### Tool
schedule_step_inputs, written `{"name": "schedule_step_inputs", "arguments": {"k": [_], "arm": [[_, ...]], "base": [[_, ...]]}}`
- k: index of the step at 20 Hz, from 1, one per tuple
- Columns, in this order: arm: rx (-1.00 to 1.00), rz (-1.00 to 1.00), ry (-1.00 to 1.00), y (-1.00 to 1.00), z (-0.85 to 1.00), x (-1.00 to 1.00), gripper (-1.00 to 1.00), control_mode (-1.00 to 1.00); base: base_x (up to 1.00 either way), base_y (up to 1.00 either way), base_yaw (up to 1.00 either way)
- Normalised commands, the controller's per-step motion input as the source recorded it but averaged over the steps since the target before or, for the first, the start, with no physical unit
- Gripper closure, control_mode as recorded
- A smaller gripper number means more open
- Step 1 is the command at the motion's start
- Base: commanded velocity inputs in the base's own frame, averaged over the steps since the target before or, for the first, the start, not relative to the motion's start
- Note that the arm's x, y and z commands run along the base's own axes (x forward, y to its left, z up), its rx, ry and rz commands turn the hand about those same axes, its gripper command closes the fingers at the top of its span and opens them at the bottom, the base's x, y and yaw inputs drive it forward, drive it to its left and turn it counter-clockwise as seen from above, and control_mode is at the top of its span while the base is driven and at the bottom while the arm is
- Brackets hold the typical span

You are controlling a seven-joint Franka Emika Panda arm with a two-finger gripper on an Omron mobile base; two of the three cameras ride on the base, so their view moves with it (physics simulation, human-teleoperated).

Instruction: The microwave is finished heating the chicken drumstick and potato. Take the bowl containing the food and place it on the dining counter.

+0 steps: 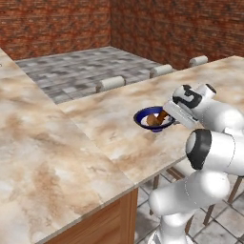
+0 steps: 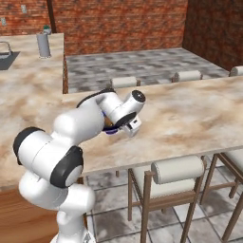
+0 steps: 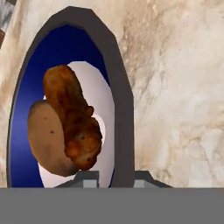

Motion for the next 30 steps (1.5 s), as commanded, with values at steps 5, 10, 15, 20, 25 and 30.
{"name": "schedule_step_inputs", "arguments": {"k": [5,10,15,20,25,30], "arm": [[-0.13,0.05,-0.01,0.23,-0.67,0.34,1.0,-1.0],[-0.05,0.03,0.0,0.2,-0.43,0.45,1.0,-1.0],[-0.02,0.02,0.0,0.09,-0.44,0.39,1.0,-1.0],[0.0,0.02,0.0,0.0,-0.49,0.27,1.0,-1.0],[0.0,0.03,0.0,0.0,-0.27,0.08,1.0,-1.0],[0.0,0.0,0.01,0.01,0.0,0.0,-1.0,-1.0]], "base": [[0.0,0.0,0.0],[0.0,0.0,0.0],[0.0,0.0,0.0],[0.0,0.0,0.0],[0.0,0.0,0.0],[0.0,0.0,0.0]]}}
